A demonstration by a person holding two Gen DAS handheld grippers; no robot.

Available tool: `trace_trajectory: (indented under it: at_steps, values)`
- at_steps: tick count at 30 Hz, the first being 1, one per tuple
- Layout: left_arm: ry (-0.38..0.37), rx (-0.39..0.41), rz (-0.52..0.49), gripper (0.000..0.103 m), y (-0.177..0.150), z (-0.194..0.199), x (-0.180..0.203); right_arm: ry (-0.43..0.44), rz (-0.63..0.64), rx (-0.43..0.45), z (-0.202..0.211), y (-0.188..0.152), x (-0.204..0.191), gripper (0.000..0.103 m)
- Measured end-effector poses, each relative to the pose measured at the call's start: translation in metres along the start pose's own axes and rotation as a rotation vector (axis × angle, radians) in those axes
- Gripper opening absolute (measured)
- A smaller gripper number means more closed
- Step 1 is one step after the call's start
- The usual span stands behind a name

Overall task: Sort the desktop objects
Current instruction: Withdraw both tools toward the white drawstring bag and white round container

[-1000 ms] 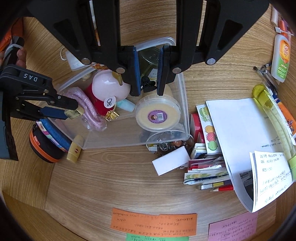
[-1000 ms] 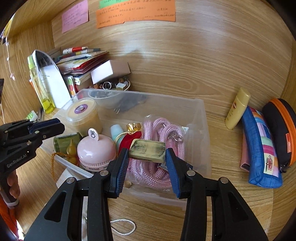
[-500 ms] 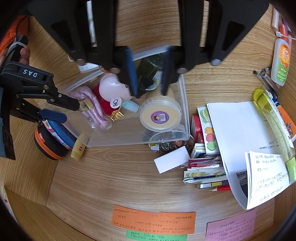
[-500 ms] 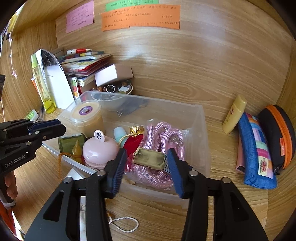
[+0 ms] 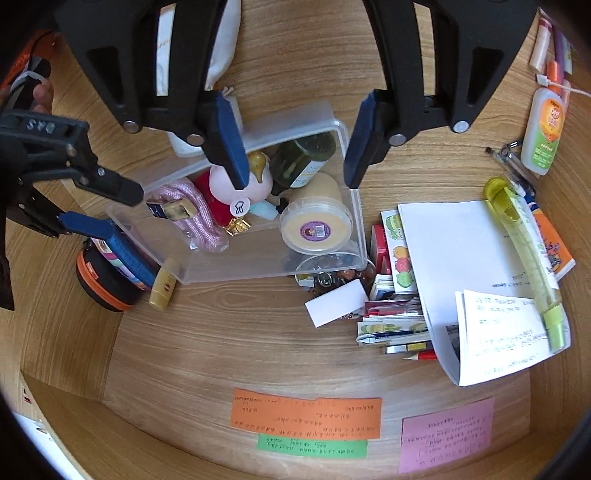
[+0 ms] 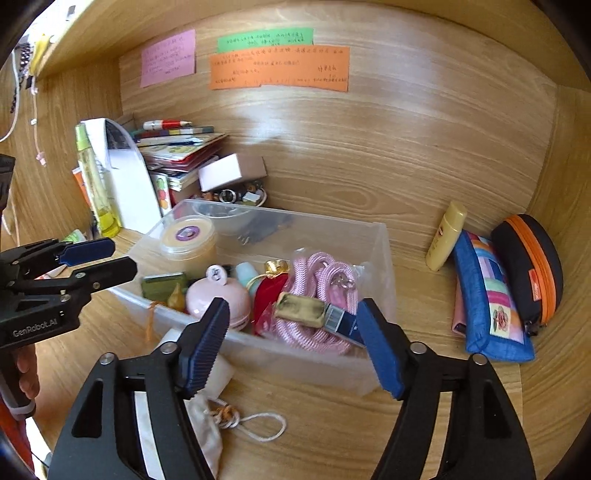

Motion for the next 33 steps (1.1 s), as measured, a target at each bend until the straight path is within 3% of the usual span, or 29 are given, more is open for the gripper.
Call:
trace_trajectory:
  at_steps: [15,24,33]
  values:
    - [0.012,-0.01,0.035,0.061,-0.048,0.025,-0.005,0.075,0.036,-0.057,0.014,-0.059,-0.048,0.074]
    - [0.023,-0.028,0.055,0.062,-0.081,0.034,-0.013,0.127,0.048,-0.161,-0.015,-0.089,-0.08,0.077]
    - [-0.001,-0.042,0.095,0.063,-0.099,0.031,-0.027,0.067,0.083,-0.19,-0.027,-0.098,-0.101,0.096]
Point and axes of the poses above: each gripper's, at about its wrist camera, not at the fingertips, and z roughly against the way its jaws point, x to its right, y to its top, the point moved 5 cm from there along -z, roughly the way its jaws point, and after that the axes turned 12 degrees about -x, right-handed, at the moved point
